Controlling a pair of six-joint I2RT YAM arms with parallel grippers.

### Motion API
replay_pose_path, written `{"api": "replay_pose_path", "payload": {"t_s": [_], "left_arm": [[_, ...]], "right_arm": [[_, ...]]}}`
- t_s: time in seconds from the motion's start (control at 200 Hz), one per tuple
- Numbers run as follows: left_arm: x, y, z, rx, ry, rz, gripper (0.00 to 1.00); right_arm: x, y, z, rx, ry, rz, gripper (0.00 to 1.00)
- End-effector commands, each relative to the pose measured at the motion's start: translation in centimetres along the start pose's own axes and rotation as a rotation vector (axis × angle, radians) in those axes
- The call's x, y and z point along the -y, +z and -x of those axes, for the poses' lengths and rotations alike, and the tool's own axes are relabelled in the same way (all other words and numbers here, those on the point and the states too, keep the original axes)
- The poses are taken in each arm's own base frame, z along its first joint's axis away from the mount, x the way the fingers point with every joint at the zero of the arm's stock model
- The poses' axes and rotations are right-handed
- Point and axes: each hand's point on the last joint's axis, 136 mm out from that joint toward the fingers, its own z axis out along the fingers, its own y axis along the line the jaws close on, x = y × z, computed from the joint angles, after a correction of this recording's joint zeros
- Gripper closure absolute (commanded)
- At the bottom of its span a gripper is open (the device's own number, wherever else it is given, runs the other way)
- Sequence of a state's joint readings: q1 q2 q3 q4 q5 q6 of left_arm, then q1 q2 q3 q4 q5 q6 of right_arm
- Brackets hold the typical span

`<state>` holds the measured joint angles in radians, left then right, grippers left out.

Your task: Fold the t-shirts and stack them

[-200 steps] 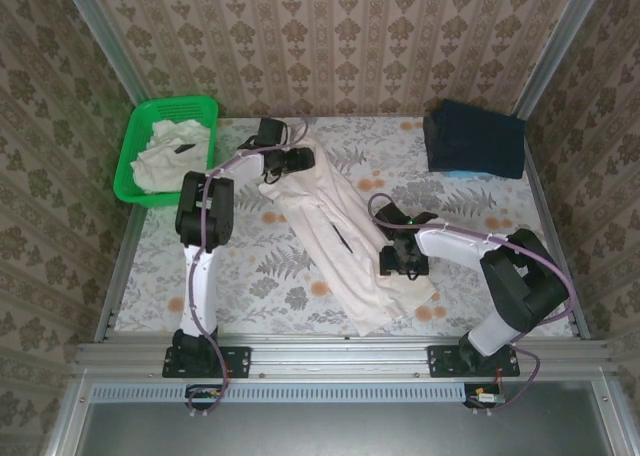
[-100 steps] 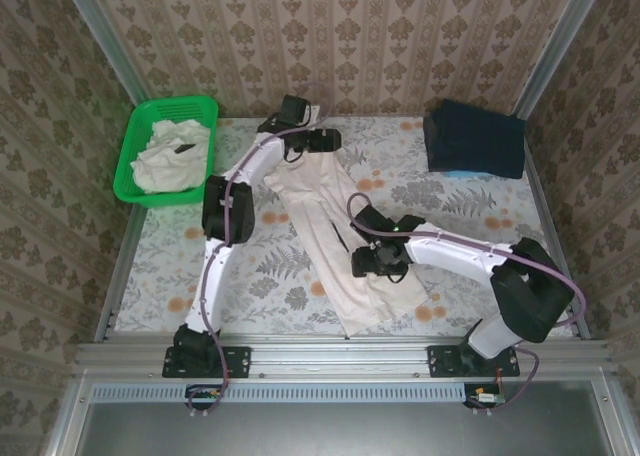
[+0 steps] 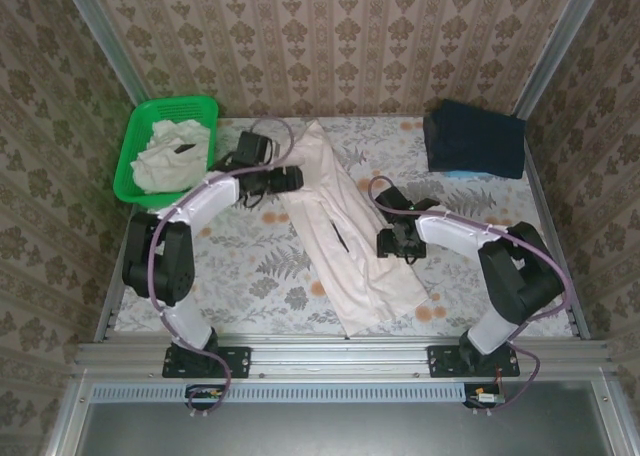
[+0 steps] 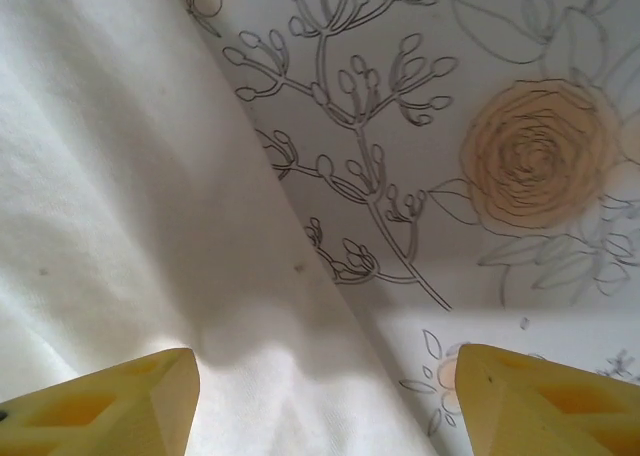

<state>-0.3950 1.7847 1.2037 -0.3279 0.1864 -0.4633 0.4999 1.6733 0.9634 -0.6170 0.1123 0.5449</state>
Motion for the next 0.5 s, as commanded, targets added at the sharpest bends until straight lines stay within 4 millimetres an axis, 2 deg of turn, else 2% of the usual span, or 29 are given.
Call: {"api": "replay_pose_path", "payload": {"t_s": [0.0, 0.185, 0.315, 0.34, 0.42, 0.495], "left_arm": [[0.1, 3.8, -0.1, -0.017, -0.069, -0.032, 0.21], [-0.9, 7.6, 1.9, -0.056, -0.060, 0.022, 0.25], [-0.8, 9.7, 4.2, -0.057, -0.043, 0.001, 0.33], [-0.6, 10.1, 4.7, -0.053, -0.032, -0.006, 0.34], [0.2, 11.2, 6.4, -0.045, -0.005, -0.045, 0.38], [1.3, 12.2, 7.8, -0.051, 0.027, -0.095, 0.39]], "right_arm": [[-1.3, 0.6, -0.1, -0.024, -0.021, 0.043, 0.32], [-2.2, 0.2, -1.6, -0.028, 0.002, 0.070, 0.32], [-3.9, 0.1, -3.8, -0.064, 0.030, 0.151, 0.32], [-4.1, 0.3, -4.5, -0.083, 0.031, 0.159, 0.32], [-6.1, 0.4, -5.4, -0.091, 0.020, 0.217, 0.32], [-7.0, 0.4, -6.2, -0.111, 0.008, 0.207, 0.32]]}}
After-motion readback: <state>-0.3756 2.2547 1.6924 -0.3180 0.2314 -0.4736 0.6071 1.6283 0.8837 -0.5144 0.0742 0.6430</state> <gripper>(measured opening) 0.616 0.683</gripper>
